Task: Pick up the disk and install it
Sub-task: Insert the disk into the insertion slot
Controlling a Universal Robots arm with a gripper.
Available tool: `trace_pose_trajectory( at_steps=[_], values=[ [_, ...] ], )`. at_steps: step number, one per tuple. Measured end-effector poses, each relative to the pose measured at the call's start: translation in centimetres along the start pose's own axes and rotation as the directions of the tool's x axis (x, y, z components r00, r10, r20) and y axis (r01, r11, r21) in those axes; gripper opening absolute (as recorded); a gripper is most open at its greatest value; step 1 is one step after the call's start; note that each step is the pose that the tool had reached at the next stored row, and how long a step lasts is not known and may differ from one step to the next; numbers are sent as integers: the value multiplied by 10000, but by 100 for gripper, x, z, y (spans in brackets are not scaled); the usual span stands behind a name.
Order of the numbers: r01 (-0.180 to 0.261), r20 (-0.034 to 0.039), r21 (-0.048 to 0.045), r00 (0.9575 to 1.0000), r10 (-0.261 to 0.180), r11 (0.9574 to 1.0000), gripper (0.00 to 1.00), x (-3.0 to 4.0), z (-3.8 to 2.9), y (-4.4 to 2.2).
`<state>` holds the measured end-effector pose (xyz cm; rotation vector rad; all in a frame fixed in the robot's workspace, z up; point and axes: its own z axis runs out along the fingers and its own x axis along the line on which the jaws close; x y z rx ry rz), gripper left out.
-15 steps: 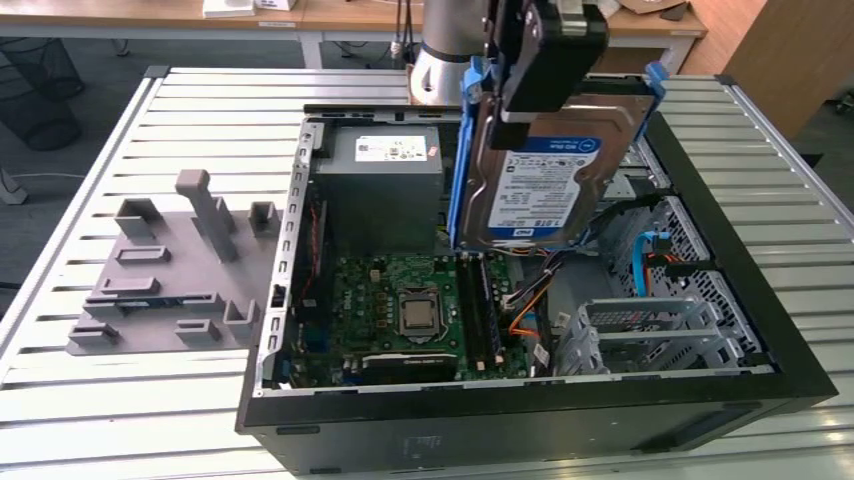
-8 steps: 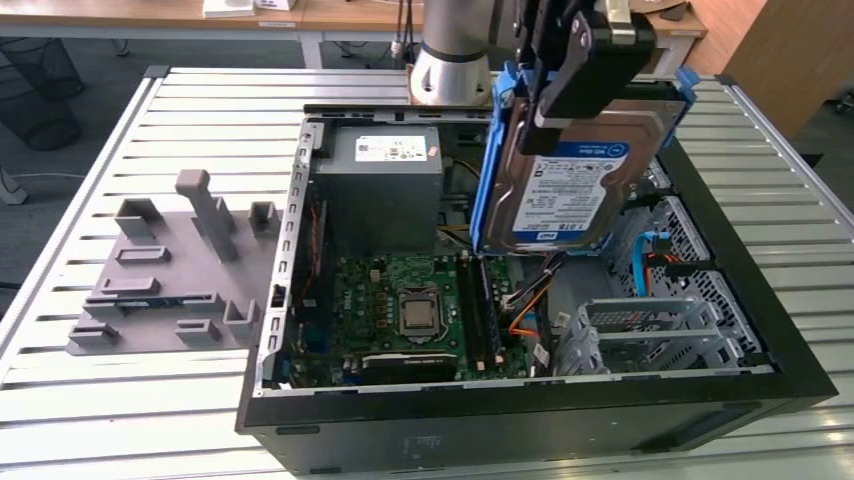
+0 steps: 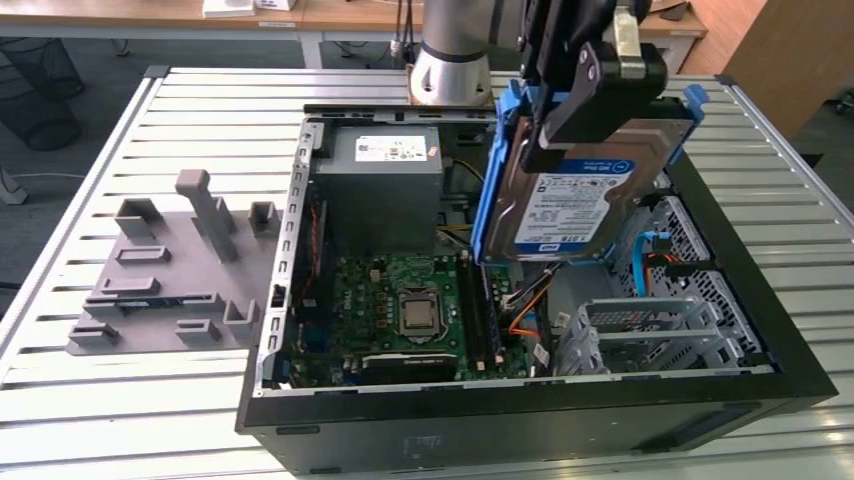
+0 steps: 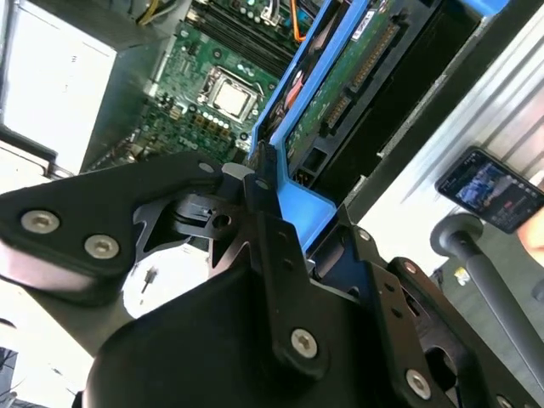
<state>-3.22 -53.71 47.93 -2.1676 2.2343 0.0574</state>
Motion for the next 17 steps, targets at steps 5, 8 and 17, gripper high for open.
trace_pose_trajectory(
  at_steps=[5, 8, 17],
  values=[
    [0, 55, -2, 10000, 0, 10000, 36, 112, 9, -3],
    [0, 56, -1, 10000, 0, 10000, 36, 169, 23, -12],
    [1, 55, -1, 10000, -1, 10000, 36, 236, 62, -135]
  ],
)
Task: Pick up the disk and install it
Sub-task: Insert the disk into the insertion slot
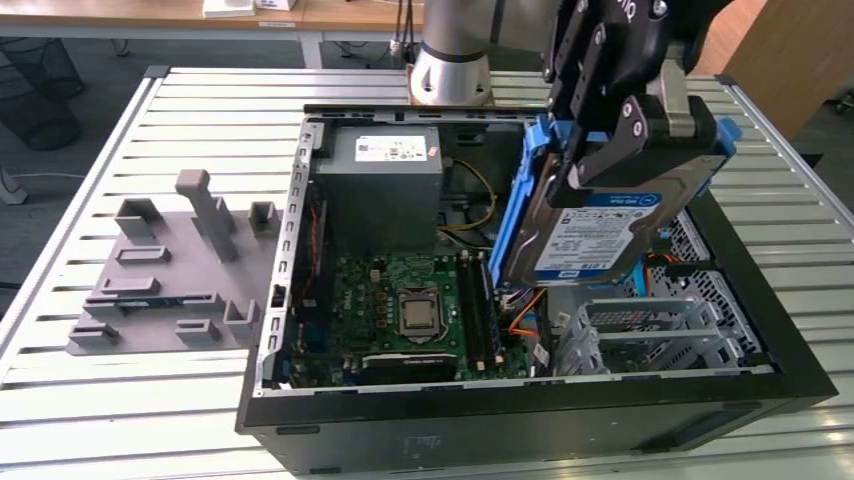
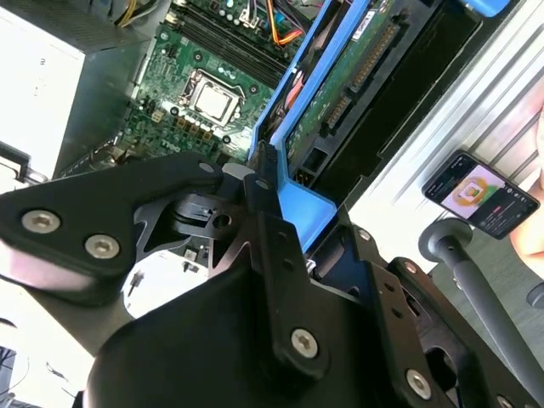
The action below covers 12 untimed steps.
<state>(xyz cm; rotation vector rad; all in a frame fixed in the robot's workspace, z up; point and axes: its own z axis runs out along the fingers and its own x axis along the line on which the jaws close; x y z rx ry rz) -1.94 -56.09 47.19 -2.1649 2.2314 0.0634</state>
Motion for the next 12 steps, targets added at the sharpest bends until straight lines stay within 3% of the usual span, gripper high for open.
trace_pose_trajectory(
  at_steps=[7, 12],
  values=[
    [-1, 0, 0, 10000, 1, 10000, 36, 99, 13, -21],
    [-1, 3, 1, 10000, 1, 10000, 36, 128, 29, -133]
  ],
)
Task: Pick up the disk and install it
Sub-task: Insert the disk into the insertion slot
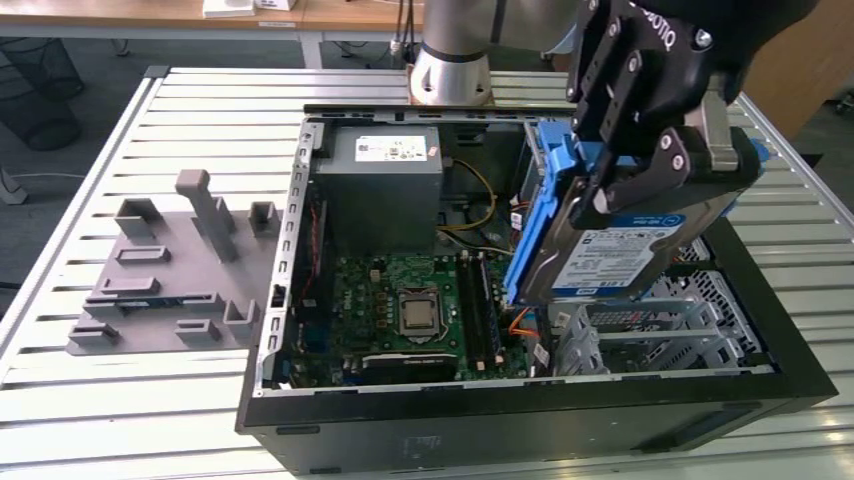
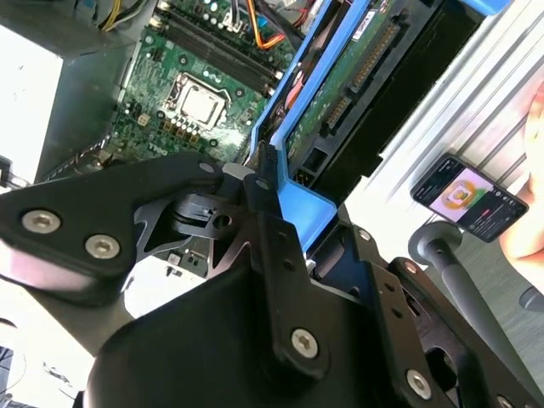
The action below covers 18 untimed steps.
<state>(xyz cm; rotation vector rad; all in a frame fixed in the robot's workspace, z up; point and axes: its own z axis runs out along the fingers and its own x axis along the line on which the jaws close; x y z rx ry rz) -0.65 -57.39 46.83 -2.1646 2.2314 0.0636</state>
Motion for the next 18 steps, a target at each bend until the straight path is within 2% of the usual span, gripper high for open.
trace_pose_trajectory(
  at_steps=[8, 11, 14, 16, 18],
  values=[
    [3, -3, -1, 10000, -3, 10000, 36, 7, 49, -255],
    [2, -14, -1, 10000, -2, 10000, 36, 5, 65, -328],
    [1, -22, 0, 10000, -1, 10000, 36, 5, 67, -340],
    [2, -90, 2, 10000, -2, 10000, 36, 5, 70, -344],
    [5, -96, 2, 10000, -4, 10000, 36, 5, 76, -355]
  ],
)
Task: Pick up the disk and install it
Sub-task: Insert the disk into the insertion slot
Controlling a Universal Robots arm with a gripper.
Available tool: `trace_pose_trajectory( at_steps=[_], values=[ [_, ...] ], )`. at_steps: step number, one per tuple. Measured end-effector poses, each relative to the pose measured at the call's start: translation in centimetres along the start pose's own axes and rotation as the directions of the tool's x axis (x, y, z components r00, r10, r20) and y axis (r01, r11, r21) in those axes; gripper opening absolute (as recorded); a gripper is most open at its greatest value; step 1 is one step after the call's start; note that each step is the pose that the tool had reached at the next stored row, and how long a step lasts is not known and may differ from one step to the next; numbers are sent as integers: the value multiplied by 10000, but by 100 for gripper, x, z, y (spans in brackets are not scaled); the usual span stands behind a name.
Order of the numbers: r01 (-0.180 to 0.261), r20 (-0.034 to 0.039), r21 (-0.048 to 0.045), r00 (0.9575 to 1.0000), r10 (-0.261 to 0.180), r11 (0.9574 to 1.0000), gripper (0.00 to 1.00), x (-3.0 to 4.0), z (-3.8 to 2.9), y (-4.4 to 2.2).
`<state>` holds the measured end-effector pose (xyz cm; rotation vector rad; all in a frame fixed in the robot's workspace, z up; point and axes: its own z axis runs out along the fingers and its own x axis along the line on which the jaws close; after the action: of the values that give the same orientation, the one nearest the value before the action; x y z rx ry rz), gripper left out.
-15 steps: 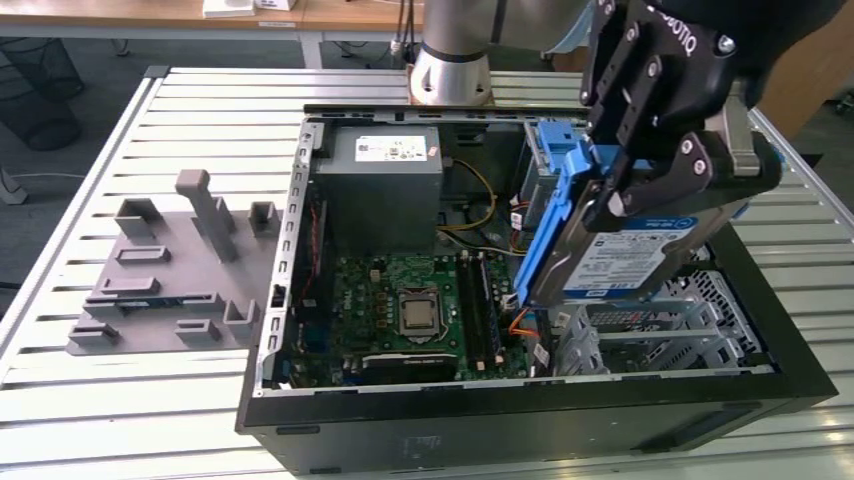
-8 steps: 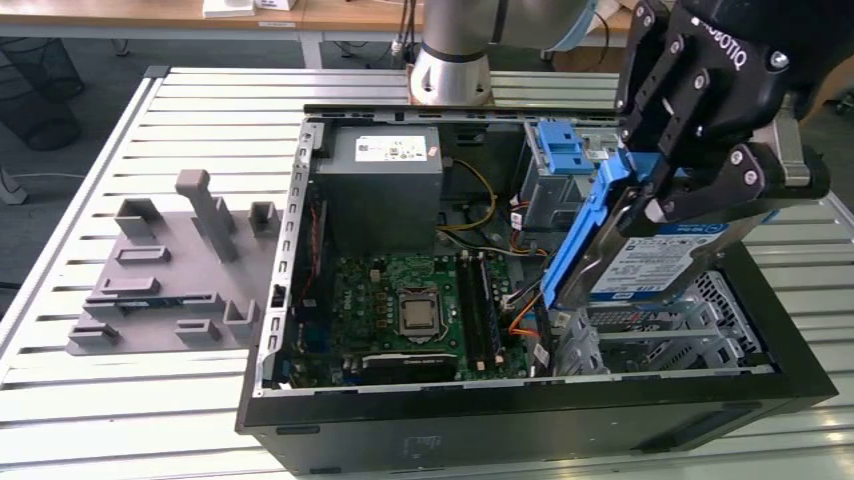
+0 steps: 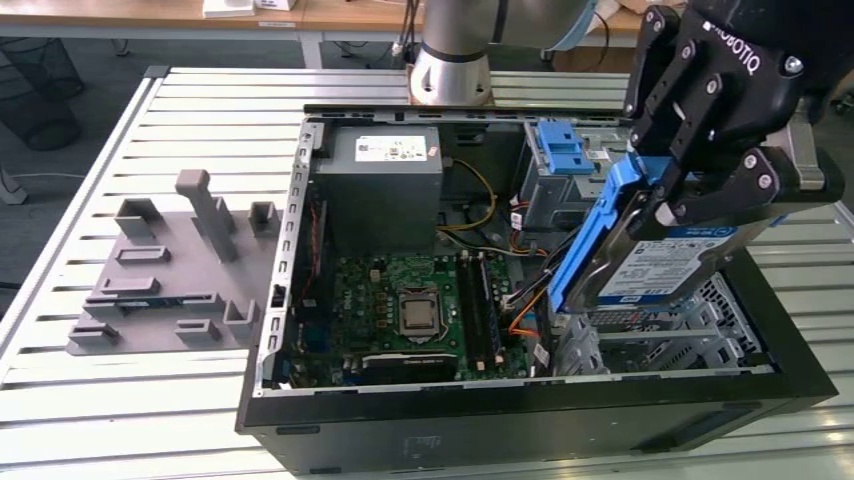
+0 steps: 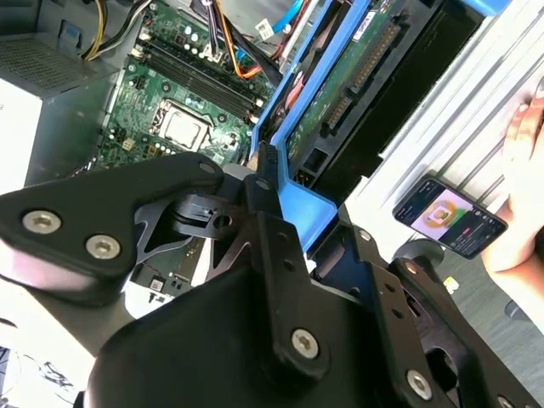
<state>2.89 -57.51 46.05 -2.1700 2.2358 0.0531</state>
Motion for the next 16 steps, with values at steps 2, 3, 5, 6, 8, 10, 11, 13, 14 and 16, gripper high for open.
trace_pose_trajectory(
  at_steps=[2, 3, 5, 6, 8, 10, 11, 13, 14, 16],
  values=[
    [6, 0, -1, 10000, -6, 10000, 36, -1, 8, -21],
    [8, 0, 0, 10000, -8, 10000, 36, -1, 13, -37],
    [8, 0, -1, 10000, -8, 10000, 36, -1, 25, -77],
    [8, 0, 0, 10000, -8, 10000, 36, -2, 31, -100],
    [9, 0, -1, 10000, -9, 10000, 36, -2, 44, -150],
    [9, -1, 1, 10000, -9, 10000, 36, -3, 56, -192],
    [9, -1, 4, 10000, -9, 10000, 36, -4, 62, -211],
    [9, 0, 10, 10000, -9, 10000, 36, -4, 73, -251],
    [9, 0, 13, 10000, -9, 10000, 36, -5, 80, -271],
    [10, 0, 17, 10000, -10, 10000, 36, -5, 94, -304]
  ],
)
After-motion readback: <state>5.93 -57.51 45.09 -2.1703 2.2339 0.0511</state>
